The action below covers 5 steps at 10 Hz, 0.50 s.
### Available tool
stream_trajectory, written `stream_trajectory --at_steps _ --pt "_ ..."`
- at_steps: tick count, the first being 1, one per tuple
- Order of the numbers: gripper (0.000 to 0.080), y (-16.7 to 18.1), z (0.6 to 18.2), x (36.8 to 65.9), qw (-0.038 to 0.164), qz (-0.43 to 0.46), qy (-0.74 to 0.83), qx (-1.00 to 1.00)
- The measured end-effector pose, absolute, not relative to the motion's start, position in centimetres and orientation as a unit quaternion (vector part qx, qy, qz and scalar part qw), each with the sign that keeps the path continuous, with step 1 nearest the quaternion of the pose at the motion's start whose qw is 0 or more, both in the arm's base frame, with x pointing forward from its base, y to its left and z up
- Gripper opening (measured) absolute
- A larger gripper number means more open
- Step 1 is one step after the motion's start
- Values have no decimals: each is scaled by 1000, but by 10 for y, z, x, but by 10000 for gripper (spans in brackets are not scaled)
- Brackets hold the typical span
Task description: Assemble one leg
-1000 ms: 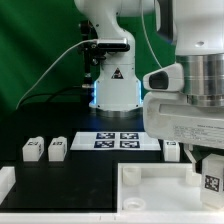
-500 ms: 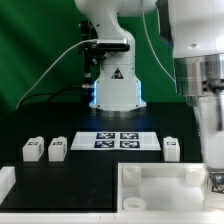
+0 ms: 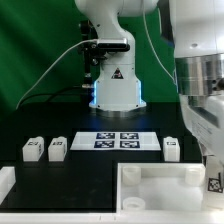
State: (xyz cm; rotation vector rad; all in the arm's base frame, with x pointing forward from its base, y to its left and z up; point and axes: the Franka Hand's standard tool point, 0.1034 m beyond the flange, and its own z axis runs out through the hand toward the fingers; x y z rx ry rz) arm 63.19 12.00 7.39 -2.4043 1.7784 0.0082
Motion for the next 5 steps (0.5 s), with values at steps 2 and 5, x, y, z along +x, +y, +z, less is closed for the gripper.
stream_trajectory --at_steps 2,5 --pt "644 119 73 632 75 -5 503 -861" --pt "649 117 72 630 61 -12 326 -943"
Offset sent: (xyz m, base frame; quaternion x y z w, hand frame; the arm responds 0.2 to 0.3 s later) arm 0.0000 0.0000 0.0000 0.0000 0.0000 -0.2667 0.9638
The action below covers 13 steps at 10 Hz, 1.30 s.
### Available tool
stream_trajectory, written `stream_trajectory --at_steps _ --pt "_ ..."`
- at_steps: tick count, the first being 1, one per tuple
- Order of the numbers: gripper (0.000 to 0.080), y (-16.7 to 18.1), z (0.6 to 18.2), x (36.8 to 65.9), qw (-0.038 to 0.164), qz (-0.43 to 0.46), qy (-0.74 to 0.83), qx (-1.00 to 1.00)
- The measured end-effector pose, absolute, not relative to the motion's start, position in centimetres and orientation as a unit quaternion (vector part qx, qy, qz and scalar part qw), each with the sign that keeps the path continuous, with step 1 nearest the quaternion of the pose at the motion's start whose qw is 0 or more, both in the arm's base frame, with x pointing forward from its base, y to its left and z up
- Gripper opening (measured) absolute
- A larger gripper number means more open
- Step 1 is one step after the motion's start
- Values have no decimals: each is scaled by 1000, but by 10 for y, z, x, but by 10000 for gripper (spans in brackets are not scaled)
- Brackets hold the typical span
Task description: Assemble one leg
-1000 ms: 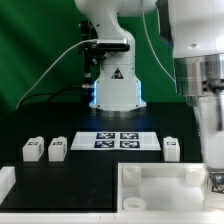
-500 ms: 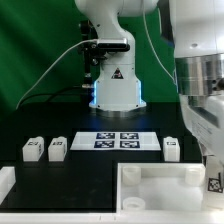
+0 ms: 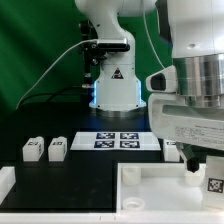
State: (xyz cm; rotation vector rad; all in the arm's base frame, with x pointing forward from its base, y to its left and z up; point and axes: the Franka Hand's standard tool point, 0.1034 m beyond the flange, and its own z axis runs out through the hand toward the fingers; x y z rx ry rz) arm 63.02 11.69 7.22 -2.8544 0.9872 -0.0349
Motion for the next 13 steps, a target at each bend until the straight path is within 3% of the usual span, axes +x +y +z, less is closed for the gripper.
stream_trajectory --at_steps 1,2,3,4,5,6,11,13 --pt "649 117 71 630 35 7 199 -979" --pt "649 119 71 636 38 13 195 -980" --pt "526 118 71 637 42 7 242 -969" --pt "526 118 70 636 41 7 248 -968" --pt "387 119 69 636 42 9 294 -955" --pt "295 118 69 636 41 12 345 -938" --pt "296 115 67 633 41 20 721 -692" --pt "296 115 67 632 44 20 793 -607"
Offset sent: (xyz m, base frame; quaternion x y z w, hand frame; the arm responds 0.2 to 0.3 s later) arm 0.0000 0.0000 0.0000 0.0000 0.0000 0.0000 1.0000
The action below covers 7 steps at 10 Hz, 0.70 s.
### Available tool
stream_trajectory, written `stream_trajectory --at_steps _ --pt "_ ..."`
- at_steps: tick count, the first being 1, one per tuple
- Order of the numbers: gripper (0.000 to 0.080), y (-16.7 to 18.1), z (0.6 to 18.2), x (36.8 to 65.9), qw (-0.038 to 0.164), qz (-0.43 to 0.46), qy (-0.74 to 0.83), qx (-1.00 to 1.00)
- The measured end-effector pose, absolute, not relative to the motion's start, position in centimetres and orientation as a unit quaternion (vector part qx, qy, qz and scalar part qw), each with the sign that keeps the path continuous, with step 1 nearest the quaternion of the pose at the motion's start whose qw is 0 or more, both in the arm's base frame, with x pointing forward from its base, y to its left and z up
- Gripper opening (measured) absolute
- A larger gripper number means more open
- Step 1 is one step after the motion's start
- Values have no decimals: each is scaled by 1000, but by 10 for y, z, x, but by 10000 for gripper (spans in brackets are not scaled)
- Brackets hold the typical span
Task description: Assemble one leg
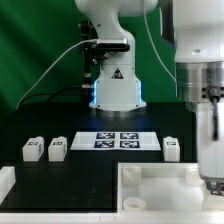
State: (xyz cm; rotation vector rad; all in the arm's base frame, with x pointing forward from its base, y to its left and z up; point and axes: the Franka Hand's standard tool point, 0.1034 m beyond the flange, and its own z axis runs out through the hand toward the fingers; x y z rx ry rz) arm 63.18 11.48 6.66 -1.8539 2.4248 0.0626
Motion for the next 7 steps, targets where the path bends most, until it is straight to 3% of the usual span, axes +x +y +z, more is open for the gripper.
stream_trajectory --at_steps 3,4,5,7 --pt "296 115 66 631 42 17 790 -612" --pt "398 116 66 632 45 13 776 -629" --pt "553 116 66 635 53 -1 715 -697" --pt "640 121 68 635 48 -11 545 -837"
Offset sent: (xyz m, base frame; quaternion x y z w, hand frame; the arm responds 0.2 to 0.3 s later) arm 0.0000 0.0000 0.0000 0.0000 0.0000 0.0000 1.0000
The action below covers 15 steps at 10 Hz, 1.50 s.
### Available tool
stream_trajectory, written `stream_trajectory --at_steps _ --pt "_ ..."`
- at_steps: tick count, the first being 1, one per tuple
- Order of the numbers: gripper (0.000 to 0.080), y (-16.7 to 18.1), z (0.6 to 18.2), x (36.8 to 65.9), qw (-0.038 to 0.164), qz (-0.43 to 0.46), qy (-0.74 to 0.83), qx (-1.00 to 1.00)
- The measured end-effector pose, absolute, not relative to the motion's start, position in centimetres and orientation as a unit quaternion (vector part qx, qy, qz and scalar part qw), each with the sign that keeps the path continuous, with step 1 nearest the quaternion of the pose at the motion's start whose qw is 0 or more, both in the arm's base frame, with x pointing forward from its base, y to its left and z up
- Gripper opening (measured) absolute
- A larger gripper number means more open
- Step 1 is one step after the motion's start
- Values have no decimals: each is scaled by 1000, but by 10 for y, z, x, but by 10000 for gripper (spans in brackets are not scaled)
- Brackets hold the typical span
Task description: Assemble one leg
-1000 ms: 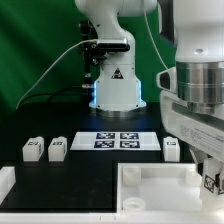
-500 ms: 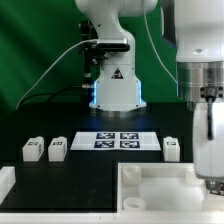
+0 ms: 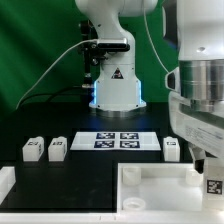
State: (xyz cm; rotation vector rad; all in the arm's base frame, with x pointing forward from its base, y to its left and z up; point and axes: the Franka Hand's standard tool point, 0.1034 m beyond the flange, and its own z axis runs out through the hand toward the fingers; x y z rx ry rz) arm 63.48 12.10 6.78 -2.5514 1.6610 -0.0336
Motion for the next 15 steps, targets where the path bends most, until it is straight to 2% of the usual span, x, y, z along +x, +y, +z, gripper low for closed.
stream_trajectory --at_steps 3,4,5,6,7,8,9,10,11,14,15 --pt "648 119 67 635 45 -20 405 -913" --pt "649 118 68 635 37 -24 333 -942" --pt "649 119 69 636 18 -29 195 -980" --pt "649 120 69 635 16 -30 153 -988" --pt "649 120 68 635 17 -29 176 -984" --pt "560 120 68 635 18 -29 183 -983" --pt "560 120 68 635 20 -28 230 -973" --pt "327 120 68 635 21 -27 272 -962" --pt "291 120 68 635 25 -24 334 -942" --pt "291 115 67 635 33 -12 585 -810" --pt "291 117 66 633 46 -8 680 -732"
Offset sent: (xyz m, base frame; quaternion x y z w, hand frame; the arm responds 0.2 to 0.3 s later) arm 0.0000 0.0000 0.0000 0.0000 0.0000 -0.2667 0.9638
